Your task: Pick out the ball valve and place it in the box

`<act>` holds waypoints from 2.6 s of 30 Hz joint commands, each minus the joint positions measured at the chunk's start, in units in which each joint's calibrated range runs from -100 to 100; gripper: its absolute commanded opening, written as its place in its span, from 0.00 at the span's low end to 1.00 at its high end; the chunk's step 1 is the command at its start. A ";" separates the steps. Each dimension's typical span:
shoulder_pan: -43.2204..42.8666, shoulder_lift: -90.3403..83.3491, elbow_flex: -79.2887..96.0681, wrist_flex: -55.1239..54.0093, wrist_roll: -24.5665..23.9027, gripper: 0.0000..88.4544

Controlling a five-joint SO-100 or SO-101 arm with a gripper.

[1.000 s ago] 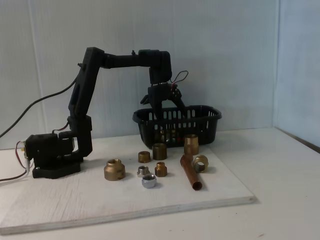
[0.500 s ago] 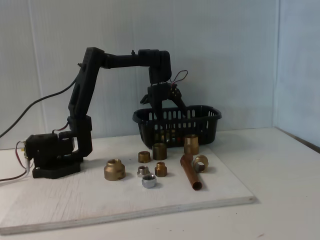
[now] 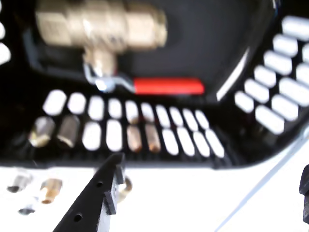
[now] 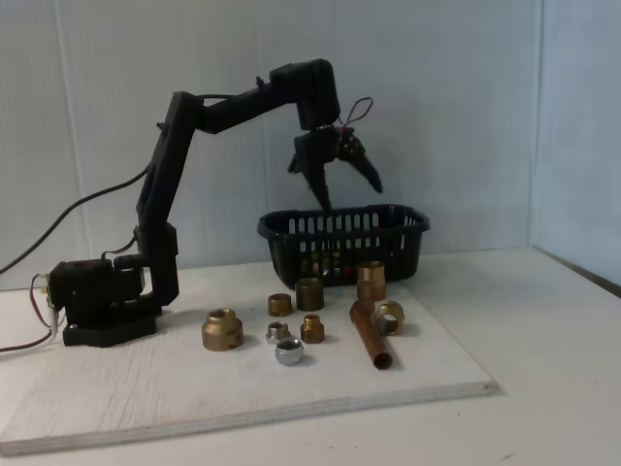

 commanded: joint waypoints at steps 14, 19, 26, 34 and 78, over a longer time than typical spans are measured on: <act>19.87 -2.10 -2.71 0.60 0.39 0.02; 23.64 -5.75 -0.99 0.60 0.50 0.01; 25.48 -22.70 20.31 0.17 2.67 0.01; 24.82 -53.90 61.01 -15.33 2.20 0.01; 12.57 -121.13 137.81 -40.81 2.62 0.01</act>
